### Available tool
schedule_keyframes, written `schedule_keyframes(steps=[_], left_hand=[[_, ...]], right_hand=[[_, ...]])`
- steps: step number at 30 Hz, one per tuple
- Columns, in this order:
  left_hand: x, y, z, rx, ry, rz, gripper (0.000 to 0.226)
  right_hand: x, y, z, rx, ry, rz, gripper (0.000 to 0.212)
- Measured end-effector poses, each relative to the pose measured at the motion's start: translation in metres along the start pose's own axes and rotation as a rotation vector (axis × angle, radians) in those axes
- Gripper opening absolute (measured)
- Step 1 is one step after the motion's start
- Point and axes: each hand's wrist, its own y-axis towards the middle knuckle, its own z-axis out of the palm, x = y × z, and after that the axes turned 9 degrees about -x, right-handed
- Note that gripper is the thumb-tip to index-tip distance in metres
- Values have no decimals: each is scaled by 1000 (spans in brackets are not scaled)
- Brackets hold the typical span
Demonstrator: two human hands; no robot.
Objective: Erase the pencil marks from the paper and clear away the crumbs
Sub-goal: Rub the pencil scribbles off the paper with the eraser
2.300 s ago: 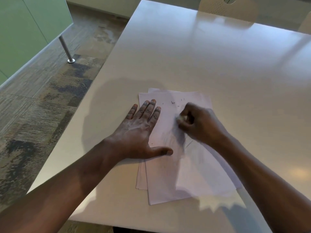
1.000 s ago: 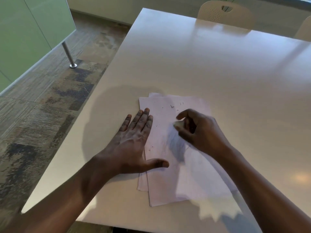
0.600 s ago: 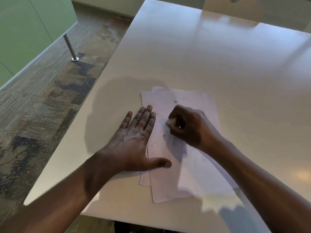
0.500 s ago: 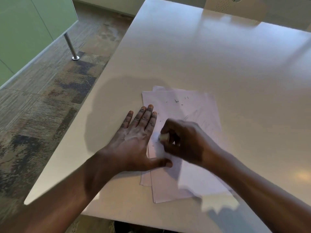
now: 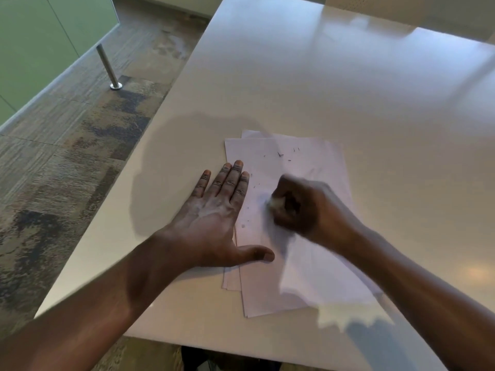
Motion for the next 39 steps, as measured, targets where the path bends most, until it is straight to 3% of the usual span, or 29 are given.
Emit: schedule_keyframes(steps=[4, 9, 15, 21, 27, 33, 39], left_hand=[[-1, -1, -3, 9, 9, 0, 142], [-1, 0, -2, 23, 0, 3, 142], [-2, 0, -5, 34, 23, -3, 143], [-2, 2, -3, 22, 11, -9, 142], [-2, -1, -6, 36, 35, -6, 143], [-2, 0, -5, 39, 28, -9, 143], [-2, 0, -6, 43, 32, -10, 144]], right_hand=[[-15, 13, -7, -96, -109, 75, 16], [16, -16, 4, 89, 37, -106, 15], [-19, 17, -10, -100, -133, 87, 14], [21, -29, 2, 117, 74, -79, 15], [-37, 13, -24, -218, -215, 225, 15], [17, -25, -1, 84, -43, -31, 19], [-37, 15, -23, -226, -225, 262, 15]])
